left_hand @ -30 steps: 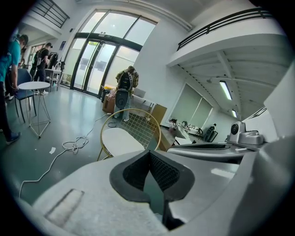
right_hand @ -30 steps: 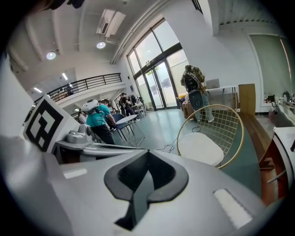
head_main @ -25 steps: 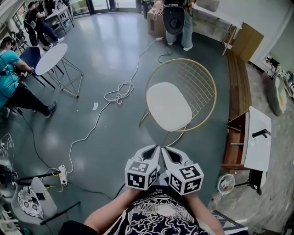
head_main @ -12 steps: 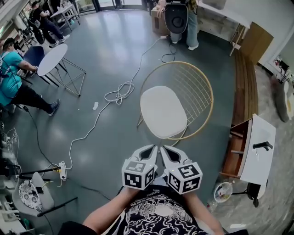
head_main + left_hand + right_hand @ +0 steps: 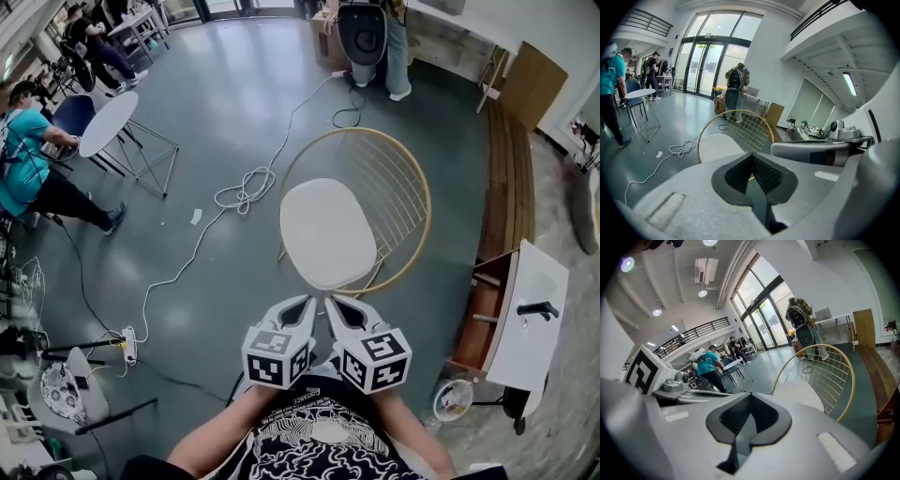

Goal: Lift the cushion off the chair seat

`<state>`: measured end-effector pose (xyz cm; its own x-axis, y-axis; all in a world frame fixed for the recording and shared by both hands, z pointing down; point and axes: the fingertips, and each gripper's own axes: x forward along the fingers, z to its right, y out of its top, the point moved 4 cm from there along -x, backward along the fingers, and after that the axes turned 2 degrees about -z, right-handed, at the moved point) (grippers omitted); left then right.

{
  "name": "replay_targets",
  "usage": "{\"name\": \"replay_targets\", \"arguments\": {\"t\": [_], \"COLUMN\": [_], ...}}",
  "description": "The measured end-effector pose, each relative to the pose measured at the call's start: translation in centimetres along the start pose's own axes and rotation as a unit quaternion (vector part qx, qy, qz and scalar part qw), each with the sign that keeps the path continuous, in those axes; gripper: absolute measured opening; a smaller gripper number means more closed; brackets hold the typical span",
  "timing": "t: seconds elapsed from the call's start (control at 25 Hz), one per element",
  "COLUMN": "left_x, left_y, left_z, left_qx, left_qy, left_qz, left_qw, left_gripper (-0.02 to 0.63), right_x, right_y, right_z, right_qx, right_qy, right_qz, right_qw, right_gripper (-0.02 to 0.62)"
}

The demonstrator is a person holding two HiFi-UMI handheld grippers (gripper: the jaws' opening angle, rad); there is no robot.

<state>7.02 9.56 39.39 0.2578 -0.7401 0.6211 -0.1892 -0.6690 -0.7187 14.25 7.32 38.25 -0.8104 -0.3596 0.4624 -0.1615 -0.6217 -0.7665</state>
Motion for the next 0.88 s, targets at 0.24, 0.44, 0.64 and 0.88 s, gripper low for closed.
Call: {"name": "replay_targets", "arguments": {"t": [0.24, 0.44, 0.64, 0.88], "left_x": [0.5, 1.8, 3.3, 5.2], "left_y": [0.4, 0.6, 2.3, 3.8], "left_z": [-0.9, -3.2, -5.6, -8.3], "left_qx": [-0.011, -0.027, -0.033, -0.034], "left_qy": [0.005, -0.001, -0.025, -0.053], "left_qz": [0.004, 0.0, -0.005, -0.02], "left_qw": [0.9999, 0.9996, 0.9991, 0.9978], "left_gripper": [-0.008, -0.008, -0.008, -0.008], "right_x": [1.3, 3.5, 5.9, 9.2], "right_y": [0.6, 0.7, 2.0, 3.3], "right_z": [0.2, 0.5, 0.4, 0.9], "right_qx": [-0.007, -0.011, -0.01, -0.006], "right_qy": [0.006, -0.003, -0.025, -0.048], "right_qz": [-0.013, -0.026, -0.036, -0.047], "right_qw": [1.0, 1.0, 0.999, 0.998], "right_gripper": [-0.003, -0.003, -0.003, -0.003]}}
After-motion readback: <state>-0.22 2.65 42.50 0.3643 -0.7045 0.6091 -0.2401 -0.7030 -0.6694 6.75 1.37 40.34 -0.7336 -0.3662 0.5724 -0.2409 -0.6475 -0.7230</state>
